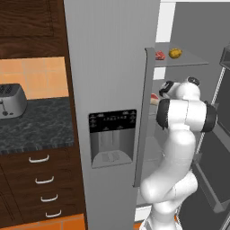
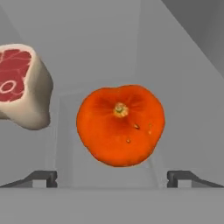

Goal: Place one squash and one steak in each tupperware on the nearby counter, to pack two identical lunches.

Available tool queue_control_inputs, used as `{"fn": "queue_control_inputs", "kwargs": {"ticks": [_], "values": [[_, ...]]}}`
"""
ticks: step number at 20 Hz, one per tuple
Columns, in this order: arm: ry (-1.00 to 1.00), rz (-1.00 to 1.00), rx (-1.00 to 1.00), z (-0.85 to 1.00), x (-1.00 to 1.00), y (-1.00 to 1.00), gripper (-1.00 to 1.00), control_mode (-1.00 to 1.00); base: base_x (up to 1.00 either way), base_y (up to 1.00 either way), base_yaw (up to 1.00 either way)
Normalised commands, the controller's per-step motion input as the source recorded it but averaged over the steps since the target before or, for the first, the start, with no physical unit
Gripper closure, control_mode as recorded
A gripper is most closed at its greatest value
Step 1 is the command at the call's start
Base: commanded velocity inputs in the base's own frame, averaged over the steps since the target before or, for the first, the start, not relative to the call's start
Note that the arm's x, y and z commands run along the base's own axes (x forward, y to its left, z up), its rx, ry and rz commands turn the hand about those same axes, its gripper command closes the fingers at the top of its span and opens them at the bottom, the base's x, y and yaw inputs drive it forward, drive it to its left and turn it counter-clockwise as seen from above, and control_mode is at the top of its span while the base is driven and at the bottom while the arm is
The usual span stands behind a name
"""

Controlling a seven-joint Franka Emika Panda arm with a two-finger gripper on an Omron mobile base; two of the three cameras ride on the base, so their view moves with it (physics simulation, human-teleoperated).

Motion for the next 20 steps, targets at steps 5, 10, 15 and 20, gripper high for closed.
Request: {"fn": "queue_control_inputs", "kwargs": {"ticks": [5, 10, 15, 20], "values": [[-0.14, 0.13, 0.02, -0.51, 0.96, 0.00, 1.00, -1.00, 0.00, 0.00, 0.00], [-0.17, 0.15, 0.02, -0.30, 0.28, -0.03, 1.00, -1.00, 0.00, 0.00, 0.00], [0.15, 0.03, -0.06, 0.55, -1.00, 0.13, 1.00, -1.00, 0.00, 0.00, 0.00], [0.17, 0.13, -0.21, 0.96, -1.00, 0.82, 1.00, -1.00, 0.00, 0.00, 0.00]]}}
